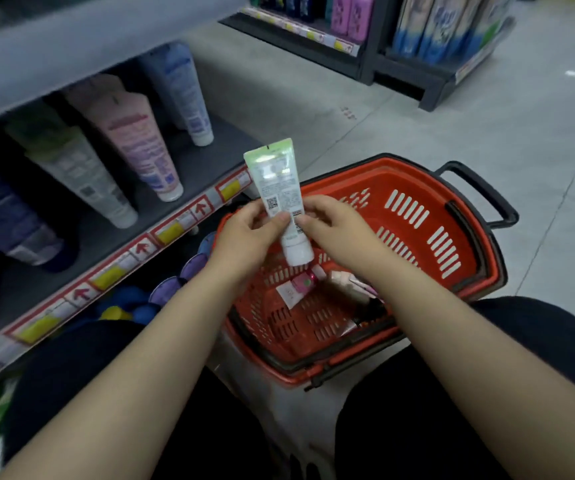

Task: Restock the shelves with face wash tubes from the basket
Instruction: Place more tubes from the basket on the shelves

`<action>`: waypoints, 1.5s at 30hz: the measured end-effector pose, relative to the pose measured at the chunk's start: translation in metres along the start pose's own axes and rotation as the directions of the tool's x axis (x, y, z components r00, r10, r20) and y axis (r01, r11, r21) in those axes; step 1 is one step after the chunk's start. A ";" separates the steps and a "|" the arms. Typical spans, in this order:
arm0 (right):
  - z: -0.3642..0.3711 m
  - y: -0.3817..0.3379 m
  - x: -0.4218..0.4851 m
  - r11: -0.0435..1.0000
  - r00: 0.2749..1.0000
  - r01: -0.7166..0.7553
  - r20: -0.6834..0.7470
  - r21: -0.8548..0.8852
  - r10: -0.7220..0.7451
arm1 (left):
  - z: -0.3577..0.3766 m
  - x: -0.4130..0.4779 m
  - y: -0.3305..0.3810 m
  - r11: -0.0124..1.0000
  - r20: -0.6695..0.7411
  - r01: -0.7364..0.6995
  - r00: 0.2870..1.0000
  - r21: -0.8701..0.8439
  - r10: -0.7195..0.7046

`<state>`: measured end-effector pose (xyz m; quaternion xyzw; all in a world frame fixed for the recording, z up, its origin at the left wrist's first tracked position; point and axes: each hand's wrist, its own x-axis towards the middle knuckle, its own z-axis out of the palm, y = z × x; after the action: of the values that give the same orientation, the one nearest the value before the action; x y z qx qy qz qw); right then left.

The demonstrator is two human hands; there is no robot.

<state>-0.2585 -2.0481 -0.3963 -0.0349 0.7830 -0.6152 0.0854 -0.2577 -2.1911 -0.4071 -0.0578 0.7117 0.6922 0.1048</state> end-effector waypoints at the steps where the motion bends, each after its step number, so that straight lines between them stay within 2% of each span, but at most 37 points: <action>1: 0.004 -0.005 -0.007 0.999 1.000 0.008 -0.016 0.042 -0.007 | -0.007 -0.008 0.007 1.000 0.033 -0.002 0.999 -0.006 0.002; 3: 0.014 -0.016 -0.019 0.994 0.999 0.013 -0.032 0.112 -0.009 | -0.020 -0.025 0.020 1.000 0.100 -0.020 0.995 -0.003 0.020; 5: 0.023 -0.031 -0.028 0.993 0.998 0.054 -0.036 0.108 -0.051 | -0.030 -0.039 0.034 0.998 0.112 -0.054 0.992 -0.008 0.055; 8: 0.031 -0.061 -0.034 0.990 0.992 0.124 -0.019 0.066 -0.123 | -0.042 -0.060 0.058 0.991 0.074 -0.130 0.988 -0.033 0.132; 11: 0.038 -0.093 -0.039 0.979 0.980 0.187 0.056 0.082 -0.192 | -0.051 -0.078 0.084 0.978 0.012 -0.202 0.979 -0.054 0.203; 15: 0.051 -0.130 -0.042 0.958 0.955 0.281 0.087 0.057 -0.285 | -0.068 -0.096 0.114 0.951 -0.068 -0.310 0.949 -0.023 0.308; 17: 0.060 -0.146 -0.039 0.951 0.948 0.308 0.076 0.032 -0.310 | -0.080 -0.104 0.128 0.931 -0.104 -0.364 0.925 0.021 0.364; 22: 0.082 -0.191 -0.023 0.913 0.915 0.403 0.010 -0.072 -0.403 | -0.108 -0.113 0.159 0.851 -0.172 -0.460 0.844 0.254 0.508; 26: 0.097 -0.233 0.001 0.863 0.872 0.471 -0.052 -0.182 -0.487 | -0.129 -0.107 0.182 0.802 -0.238 -0.520 0.773 0.294 0.588; 32: 0.125 -0.272 0.047 0.840 0.851 0.488 -0.084 -0.236 -0.518 | -0.155 -0.088 0.202 0.781 -0.218 -0.493 0.774 0.384 0.595; 39: 0.150 -0.264 0.087 0.829 0.872 0.444 -0.047 -0.341 -0.486 | -0.182 -0.065 0.193 0.813 -0.220 -0.407 0.823 0.415 0.524; 45: 0.159 -0.265 0.104 0.830 0.888 0.418 -0.024 -0.370 -0.459 | -0.189 -0.054 0.196 0.826 -0.240 -0.379 0.830 0.417 0.503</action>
<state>-0.3459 -2.2802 -0.1852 -0.1939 0.8553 -0.4677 -0.1099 -0.2631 -2.3763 -0.2006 0.0118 0.8244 0.5377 -0.1763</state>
